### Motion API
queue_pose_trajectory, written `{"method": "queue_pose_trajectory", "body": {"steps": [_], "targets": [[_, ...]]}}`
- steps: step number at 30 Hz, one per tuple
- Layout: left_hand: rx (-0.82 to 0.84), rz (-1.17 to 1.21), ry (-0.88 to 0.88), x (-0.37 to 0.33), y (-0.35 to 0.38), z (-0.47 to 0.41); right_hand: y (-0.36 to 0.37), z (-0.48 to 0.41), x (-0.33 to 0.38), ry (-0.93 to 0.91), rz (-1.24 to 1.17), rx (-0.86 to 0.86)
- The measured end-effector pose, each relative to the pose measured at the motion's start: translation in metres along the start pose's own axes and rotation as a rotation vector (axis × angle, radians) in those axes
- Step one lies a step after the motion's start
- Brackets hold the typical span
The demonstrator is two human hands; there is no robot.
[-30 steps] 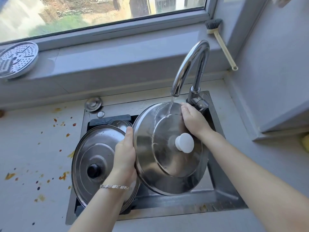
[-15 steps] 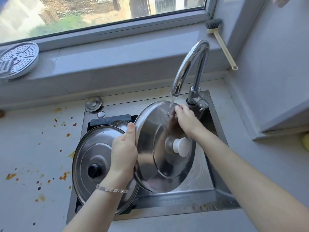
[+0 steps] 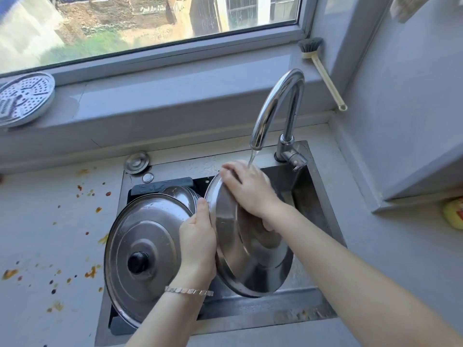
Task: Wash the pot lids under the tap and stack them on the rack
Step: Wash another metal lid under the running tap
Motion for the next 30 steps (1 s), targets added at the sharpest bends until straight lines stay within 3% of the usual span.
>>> {"method": "queue_pose_trajectory", "body": {"steps": [2,4,8,14,17,23,27,30], "targets": [[-0.035,-0.031,0.035,0.002,-0.005,0.003,-0.009,-0.004,-0.02,0.146,-0.166,0.093],[-0.061,-0.071,0.056,0.002,-0.011,0.003,-0.016,-0.002,-0.026,0.124,-0.112,0.149],[-0.113,0.003,0.021,0.003,-0.016,-0.006,-0.019,0.013,-0.022,0.156,0.151,-0.06],[-0.205,0.119,-0.019,-0.01,-0.017,-0.021,-0.002,0.027,-0.023,0.268,0.222,-0.029],[-0.205,0.145,-0.033,-0.01,-0.02,-0.021,-0.003,0.02,-0.026,0.282,-0.041,-0.06],[-0.164,0.253,-0.065,-0.013,-0.036,-0.031,0.003,0.005,-0.027,0.174,-0.746,0.059],[-0.153,0.309,-0.143,0.002,-0.05,-0.047,0.009,0.003,-0.027,0.132,-0.945,0.095],[-0.192,0.294,-0.171,0.007,-0.056,-0.047,0.013,0.004,-0.026,0.117,-0.933,0.092]]}}
Point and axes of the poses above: each hand's wrist, its own z-axis away from the middle knuckle, its own y-axis out of the palm, x = y × z, the point moved 4 cm from there along -z, towards the middle knuckle, and after that the axes turned 10 degrees about x, right-handed, at the moved point
